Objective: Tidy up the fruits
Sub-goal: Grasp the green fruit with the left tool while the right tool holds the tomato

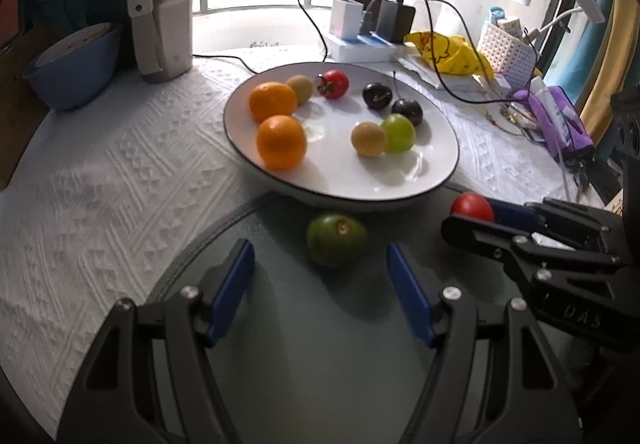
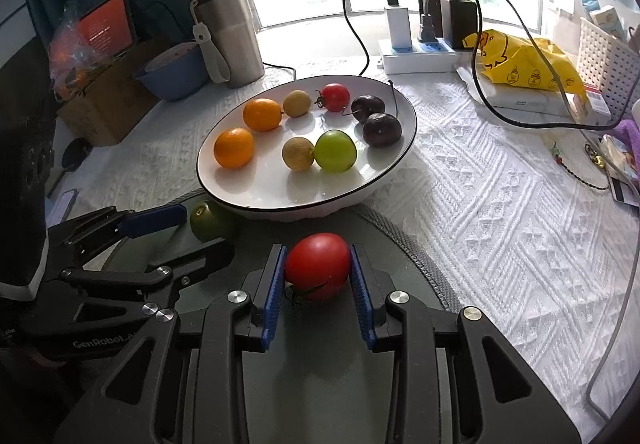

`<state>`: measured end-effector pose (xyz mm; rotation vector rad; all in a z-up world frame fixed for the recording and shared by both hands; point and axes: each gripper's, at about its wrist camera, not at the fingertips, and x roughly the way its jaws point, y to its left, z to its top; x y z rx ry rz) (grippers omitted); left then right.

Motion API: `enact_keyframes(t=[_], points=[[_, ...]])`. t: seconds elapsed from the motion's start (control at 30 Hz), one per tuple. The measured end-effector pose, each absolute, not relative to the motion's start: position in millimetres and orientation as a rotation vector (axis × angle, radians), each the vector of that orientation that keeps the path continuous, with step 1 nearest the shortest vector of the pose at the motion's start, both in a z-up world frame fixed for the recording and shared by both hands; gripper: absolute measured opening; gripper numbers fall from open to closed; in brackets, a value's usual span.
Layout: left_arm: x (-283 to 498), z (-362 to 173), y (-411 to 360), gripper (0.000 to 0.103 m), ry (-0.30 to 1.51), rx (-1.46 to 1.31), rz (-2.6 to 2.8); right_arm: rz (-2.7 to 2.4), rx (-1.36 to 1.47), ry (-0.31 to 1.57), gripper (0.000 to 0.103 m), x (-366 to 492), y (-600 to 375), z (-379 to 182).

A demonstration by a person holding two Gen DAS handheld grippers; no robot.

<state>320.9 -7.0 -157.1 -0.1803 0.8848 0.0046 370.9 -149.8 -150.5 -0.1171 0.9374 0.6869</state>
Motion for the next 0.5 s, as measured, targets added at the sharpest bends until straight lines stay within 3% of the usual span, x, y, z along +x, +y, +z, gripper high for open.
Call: enact_keyframes(t=[0.23, 0.3, 0.5], points=[[327.0, -157.4, -5.9, 0.069, 0.885, -0.169, 0.001, 0.678, -0.125, 0.945, 0.034, 375.2, -148.6, -152.0], [327.3, -156.9, -4.8, 0.057, 0.882, -0.169, 0.0, 0.673, -0.128, 0.944, 0.034, 375.6, -148.0, -151.8], [329.9, -155.6, -5.5, 0.039, 0.877, -0.173, -0.018, 0.663, -0.139, 0.941, 0.034, 376.6, -146.3, -149.5]])
